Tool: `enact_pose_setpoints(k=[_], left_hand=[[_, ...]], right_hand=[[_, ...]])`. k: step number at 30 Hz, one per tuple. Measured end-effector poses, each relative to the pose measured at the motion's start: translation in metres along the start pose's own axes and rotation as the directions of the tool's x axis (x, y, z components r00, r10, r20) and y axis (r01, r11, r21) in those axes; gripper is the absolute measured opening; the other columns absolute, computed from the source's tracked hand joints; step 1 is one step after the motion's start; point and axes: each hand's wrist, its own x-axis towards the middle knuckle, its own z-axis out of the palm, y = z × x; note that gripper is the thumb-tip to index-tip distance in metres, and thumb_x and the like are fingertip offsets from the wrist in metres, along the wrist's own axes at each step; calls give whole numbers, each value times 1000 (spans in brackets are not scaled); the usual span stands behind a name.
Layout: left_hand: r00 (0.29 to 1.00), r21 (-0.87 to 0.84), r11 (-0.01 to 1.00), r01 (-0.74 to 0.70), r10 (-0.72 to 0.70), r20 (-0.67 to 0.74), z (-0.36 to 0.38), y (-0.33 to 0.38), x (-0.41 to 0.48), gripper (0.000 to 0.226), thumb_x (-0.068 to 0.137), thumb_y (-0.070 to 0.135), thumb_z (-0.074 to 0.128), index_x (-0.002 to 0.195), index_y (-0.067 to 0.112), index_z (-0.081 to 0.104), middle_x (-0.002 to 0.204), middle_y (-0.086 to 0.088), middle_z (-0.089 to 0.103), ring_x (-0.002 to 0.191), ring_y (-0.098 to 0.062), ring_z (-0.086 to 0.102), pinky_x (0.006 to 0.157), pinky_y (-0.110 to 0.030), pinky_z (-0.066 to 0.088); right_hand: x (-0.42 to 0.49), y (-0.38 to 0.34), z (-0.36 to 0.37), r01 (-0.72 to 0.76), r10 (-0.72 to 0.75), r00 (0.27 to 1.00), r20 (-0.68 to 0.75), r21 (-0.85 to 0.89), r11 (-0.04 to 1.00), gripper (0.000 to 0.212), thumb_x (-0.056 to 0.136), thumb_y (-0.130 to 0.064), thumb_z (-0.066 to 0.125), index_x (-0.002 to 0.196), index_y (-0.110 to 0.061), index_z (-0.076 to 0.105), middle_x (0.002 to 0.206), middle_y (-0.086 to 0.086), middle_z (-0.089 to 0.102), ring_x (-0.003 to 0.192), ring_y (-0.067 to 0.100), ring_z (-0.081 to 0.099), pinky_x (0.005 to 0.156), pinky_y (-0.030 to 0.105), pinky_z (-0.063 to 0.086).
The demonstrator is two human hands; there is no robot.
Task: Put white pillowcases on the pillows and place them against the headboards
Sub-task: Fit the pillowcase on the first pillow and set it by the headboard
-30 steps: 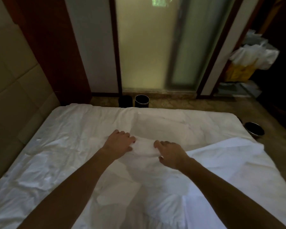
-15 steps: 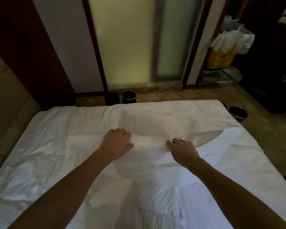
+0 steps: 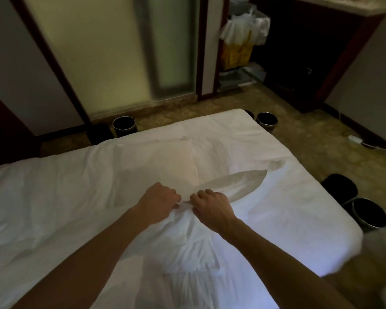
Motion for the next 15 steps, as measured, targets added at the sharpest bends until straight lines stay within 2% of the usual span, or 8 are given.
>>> enact_pose_setpoints(k=[4,7,9,12,15], left_hand=[[998,-6,999,32,-32,-62,2,-14,-8,17,69,28,77,65,26,61,60,8,57,57,-16,60,61,-26,44],[993,-8,999,42,-42,-110,4,-28,-16,15,70,29,73,65,25,60,59,7,56,56,-17,59,60,-28,44],[994,10,998,58,-57,-97,5,-36,-20,17,70,28,76,64,24,60,59,7,55,56,-17,58,60,-28,46],[991,38,996,82,-77,-113,2,-42,-21,15,70,29,71,62,24,59,57,6,54,55,-18,58,60,-29,45],[984,52,994,100,-91,-153,1,-46,-18,14,69,30,67,60,23,59,55,5,54,53,-20,57,58,-30,45]], right_hand=[[-2,25,0,101,-101,995,-24,31,994,37,86,-57,58,88,-20,60,78,-1,61,66,20,56,57,30,46],[-9,62,-8,-11,11,1000,0,-2,1000,50,90,-66,41,93,-21,63,87,1,66,78,24,62,70,34,51],[-13,93,-14,-127,127,992,8,-37,991,48,95,-59,37,101,-20,63,97,5,69,86,27,65,77,38,52],[-19,136,-21,-216,232,969,84,-164,962,31,97,-40,46,114,-17,56,109,7,66,93,26,64,82,42,52],[-25,158,-26,-281,325,938,123,-281,918,32,88,-21,55,119,-17,52,107,6,66,86,24,63,78,39,49]])
